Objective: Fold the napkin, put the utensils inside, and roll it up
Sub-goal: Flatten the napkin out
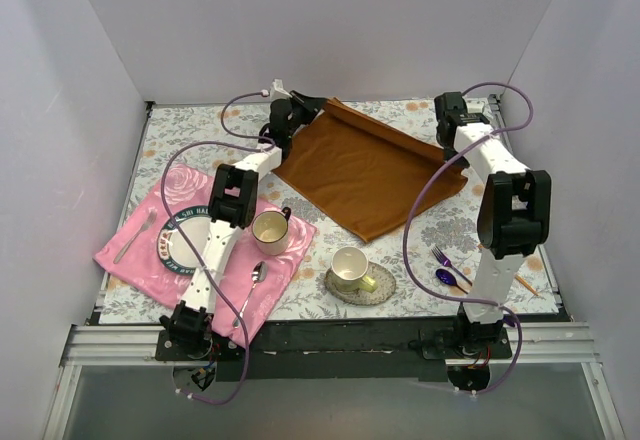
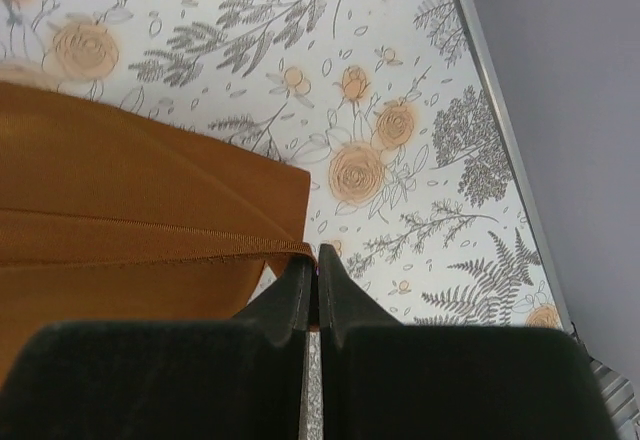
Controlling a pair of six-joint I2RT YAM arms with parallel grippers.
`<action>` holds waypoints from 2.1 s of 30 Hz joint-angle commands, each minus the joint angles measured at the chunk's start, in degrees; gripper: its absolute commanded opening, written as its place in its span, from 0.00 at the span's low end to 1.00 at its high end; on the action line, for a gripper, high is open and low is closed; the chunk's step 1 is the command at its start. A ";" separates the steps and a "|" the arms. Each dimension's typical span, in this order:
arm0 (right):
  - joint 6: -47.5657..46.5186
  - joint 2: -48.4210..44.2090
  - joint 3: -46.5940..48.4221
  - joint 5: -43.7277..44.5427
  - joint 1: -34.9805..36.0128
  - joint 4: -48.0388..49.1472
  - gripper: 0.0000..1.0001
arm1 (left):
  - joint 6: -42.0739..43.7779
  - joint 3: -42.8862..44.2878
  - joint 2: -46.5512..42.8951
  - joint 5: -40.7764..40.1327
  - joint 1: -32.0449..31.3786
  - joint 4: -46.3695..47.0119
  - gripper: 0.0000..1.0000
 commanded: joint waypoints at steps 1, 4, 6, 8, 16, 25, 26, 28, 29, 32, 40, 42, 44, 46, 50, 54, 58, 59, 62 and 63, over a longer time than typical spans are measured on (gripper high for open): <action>2.89 4.82 5.59 10.17 -2.21 1.51 0.01 | -0.05 1.52 -1.48 -5.67 0.44 5.12 0.00; 5.09 8.25 8.23 10.80 -3.09 3.18 0.01 | 0.21 3.62 0.37 -6.46 0.09 4.78 0.00; 6.67 11.22 10.16 11.06 -3.44 3.45 0.01 | -0.05 6.52 2.48 -6.55 -0.17 4.51 0.00; 8.86 13.17 11.83 14.12 -3.80 1.52 0.01 | -0.41 7.58 3.36 -6.90 -0.26 4.34 0.00; 1.60 25.03 28.04 8.35 -11.88 -3.21 0.25 | 3.18 10.92 -0.31 -4.28 -0.44 -6.02 0.72; -2.04 28.21 38.39 -4.13 -11.53 -22.29 0.85 | 10.14 2.84 -17.54 0.20 0.00 -24.21 0.88; -0.89 27.08 36.73 -4.75 -11.01 -23.70 0.86 | 9.70 -0.47 -21.04 1.08 0.00 -25.45 0.86; -1.49 19.97 24.10 -4.40 -8.74 -16.89 0.86 | 9.43 -4.96 -24.92 1.97 -1.13 -30.44 0.73; -2.54 17.34 19.45 -4.75 -7.85 -13.64 0.86 | 10.39 -9.16 -27.20 1.80 -1.75 -31.95 0.70; -5.62 9.06 8.26 -7.11 -4.24 -3.78 0.86 | 11.19 -13.94 -33.36 -0.13 -4.04 -38.71 0.59; -5.80 4.57 4.74 -29.17 5.15 -3.77 0.70 | 16.80 -19.24 -35.67 1.44 -8.69 -53.92 0.35; -6.24 2.56 3.06 -35.93 6.92 -2.45 0.65 | 18.74 -18.44 -34.79 1.80 -8.96 -57.60 0.30; -6.16 1.49 1.57 -39.19 9.03 -3.23 0.61 | 20.94 -17.56 -33.82 1.27 -9.31 -59.73 0.24; -5.72 -0.09 0.42 -41.22 9.82 -3.76 0.58 | 21.82 -17.55 -33.20 0.31 -9.31 -62.63 0.19; -2.74 -4.74 -4.67 -43.79 9.65 -4.81 0.59 | 21.83 -20.80 -34.08 0.48 -9.66 -63.43 0.16; 1.92 -11.06 -15.71 -47.55 7.73 -3.86 0.74 | 19.38 -23.88 -36.35 -0.22 -10.98 -65.00 0.19; 9.91 -16.78 -25.92 -51.77 4.30 3.41 0.80 | 18.75 -25.29 -38.82 0.38 -12.65 -66.42 0.32; 10.80 -17.40 -27.61 -54.48 3.51 4.84 0.81 | 19.01 -25.90 -39.44 2.39 -13.09 -66.07 0.36; 12.48 -16.71 -29.90 -57.49 1.22 6.78 0.80 | 21.82 -29.85 -41.90 4.08 -16.16 -63.79 0.55; 12.48 -16.27 -30.17 -58.01 0.69 7.40 0.77 | 22.44 -32.21 -42.08 4.60 -17.74 -63.00 0.57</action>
